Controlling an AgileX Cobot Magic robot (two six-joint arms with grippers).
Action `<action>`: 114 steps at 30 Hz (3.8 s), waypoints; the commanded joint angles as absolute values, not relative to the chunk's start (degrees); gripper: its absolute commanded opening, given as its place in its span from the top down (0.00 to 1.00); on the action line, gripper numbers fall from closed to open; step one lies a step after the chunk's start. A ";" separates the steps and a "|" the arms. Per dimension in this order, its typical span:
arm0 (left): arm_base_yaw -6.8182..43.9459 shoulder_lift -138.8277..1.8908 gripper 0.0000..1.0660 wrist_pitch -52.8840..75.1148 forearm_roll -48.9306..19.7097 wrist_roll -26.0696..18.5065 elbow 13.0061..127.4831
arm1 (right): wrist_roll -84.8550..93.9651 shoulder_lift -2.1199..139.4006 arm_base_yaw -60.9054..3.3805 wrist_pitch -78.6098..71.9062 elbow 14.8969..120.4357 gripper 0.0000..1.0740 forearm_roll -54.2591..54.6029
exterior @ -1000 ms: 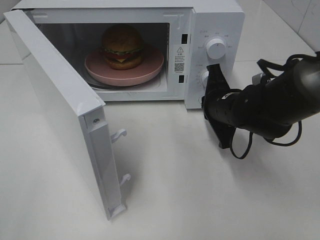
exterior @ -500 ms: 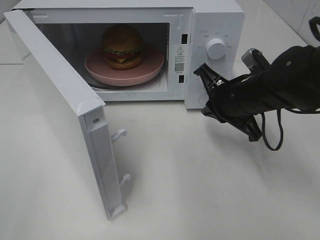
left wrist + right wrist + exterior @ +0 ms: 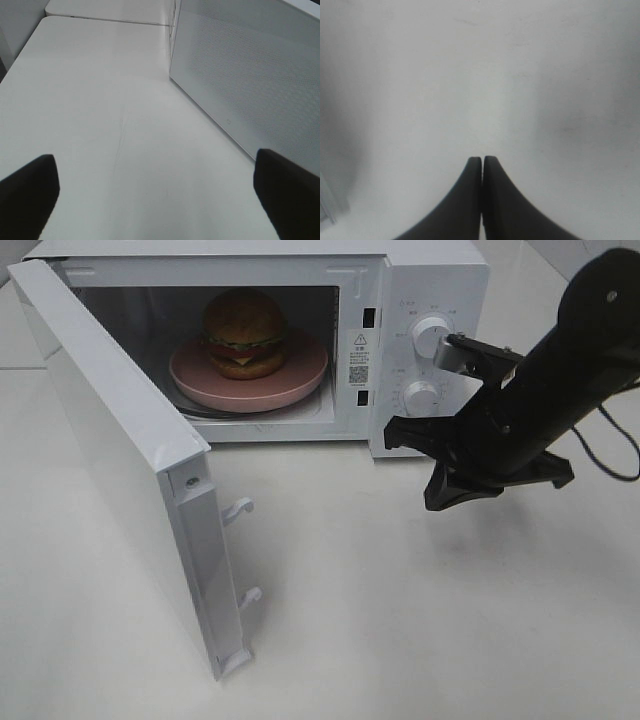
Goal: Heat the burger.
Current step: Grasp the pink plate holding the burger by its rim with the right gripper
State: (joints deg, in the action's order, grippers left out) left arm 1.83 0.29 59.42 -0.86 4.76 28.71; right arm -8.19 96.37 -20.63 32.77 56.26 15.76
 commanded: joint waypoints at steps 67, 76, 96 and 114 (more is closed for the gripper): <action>1.60 1.55 0.08 59.13 -0.97 4.98 28.65 | 75.29 99.81 -33.17 26.93 69.61 0.19 -1.55; 1.60 1.55 0.08 59.13 -0.97 4.98 28.65 | 75.11 104.62 -33.17 25.15 74.66 0.19 -2.35; 1.60 1.55 0.08 59.13 -0.86 4.98 28.65 | 69.90 114.13 -35.18 21.43 82.68 0.20 -3.44; 1.60 1.55 0.08 59.13 -0.80 4.98 28.65 | 68.87 124.62 -35.12 20.28 94.48 0.21 -3.15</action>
State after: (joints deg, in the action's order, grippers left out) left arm 1.83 0.29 59.42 -0.80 4.76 28.71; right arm 69.27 123.42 -34.84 19.88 92.76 -3.27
